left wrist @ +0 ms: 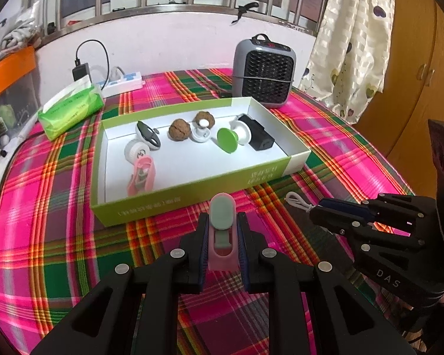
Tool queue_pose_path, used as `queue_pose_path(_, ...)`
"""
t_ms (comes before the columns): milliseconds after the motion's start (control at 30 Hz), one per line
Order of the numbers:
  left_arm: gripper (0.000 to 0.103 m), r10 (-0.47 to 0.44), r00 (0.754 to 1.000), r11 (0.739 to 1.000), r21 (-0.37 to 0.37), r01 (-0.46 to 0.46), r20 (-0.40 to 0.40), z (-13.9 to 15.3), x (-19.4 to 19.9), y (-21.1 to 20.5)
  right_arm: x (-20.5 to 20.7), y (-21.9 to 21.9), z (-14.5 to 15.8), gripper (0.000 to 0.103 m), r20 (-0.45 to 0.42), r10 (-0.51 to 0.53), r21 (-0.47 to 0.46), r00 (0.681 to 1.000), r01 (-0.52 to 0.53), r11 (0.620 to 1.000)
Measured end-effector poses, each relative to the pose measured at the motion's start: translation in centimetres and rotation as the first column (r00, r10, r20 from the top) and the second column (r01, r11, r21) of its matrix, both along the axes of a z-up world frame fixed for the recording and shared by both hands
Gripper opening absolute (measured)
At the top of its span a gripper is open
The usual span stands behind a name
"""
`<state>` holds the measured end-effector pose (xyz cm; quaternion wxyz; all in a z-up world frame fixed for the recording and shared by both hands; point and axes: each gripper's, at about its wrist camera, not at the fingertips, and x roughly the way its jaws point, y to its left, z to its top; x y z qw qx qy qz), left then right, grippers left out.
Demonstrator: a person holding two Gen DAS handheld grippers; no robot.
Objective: Organize objects
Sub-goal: 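Carry the pink clip and its cable toward the box with both tools, then lower the pink clip and cable into the box with both tools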
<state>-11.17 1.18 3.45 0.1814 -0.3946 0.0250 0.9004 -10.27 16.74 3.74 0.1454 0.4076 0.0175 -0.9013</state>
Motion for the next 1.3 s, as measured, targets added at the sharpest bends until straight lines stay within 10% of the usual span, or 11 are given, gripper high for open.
queue_pose_path(1300, 0.016, 0.022, 0.999, 0.997, 0.073, -0.026, 0.048, 0.0, -8.5, -1.4, -10.5, 0.0, 3.8, 0.012, -0.058, -0.036, -0.053, 0.998, 0.033, 0.998)
